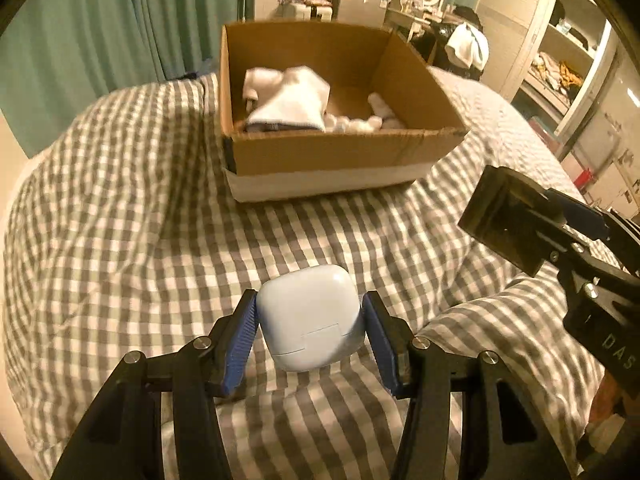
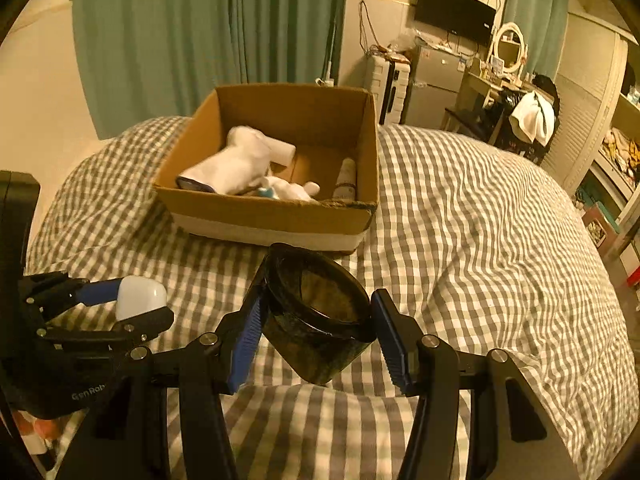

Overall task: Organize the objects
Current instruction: 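Carry the black cup and earbud case into the box and open both tools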

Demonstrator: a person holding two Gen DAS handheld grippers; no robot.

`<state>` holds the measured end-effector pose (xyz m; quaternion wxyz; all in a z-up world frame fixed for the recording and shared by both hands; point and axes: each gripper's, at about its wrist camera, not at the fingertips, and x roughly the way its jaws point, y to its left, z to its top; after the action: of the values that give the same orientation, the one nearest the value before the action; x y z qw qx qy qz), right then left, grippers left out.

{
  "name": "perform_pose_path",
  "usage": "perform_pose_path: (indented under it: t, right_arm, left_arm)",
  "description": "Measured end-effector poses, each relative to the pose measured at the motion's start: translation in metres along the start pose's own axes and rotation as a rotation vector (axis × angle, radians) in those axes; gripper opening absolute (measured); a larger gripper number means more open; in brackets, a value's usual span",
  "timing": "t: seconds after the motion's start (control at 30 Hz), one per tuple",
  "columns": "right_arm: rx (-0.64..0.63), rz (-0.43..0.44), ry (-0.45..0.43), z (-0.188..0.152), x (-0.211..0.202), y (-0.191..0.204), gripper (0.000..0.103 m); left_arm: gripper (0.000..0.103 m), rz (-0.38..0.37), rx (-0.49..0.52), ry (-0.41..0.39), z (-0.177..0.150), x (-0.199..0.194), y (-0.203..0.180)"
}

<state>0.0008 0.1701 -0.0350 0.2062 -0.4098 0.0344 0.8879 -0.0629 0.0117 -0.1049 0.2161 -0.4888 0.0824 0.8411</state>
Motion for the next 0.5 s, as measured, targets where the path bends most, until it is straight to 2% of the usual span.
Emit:
perform_pose_path:
  t: [0.03, 0.27, 0.5]
  right_arm:
    - [-0.008, 0.000, -0.008, 0.002, -0.005, 0.003, 0.053]
    - [-0.058, 0.017, -0.086, 0.031, -0.041, 0.014, 0.053]
    - [-0.106, 0.012, -0.150, 0.076, -0.053, 0.017, 0.053]
  left_arm:
    - [0.054, 0.002, 0.006, -0.010, -0.004, -0.016, 0.018]
    - [0.054, 0.015, 0.033, -0.110, 0.021, -0.053, 0.024]
    - [0.054, 0.018, 0.048, -0.190, 0.069, -0.077, 0.026]
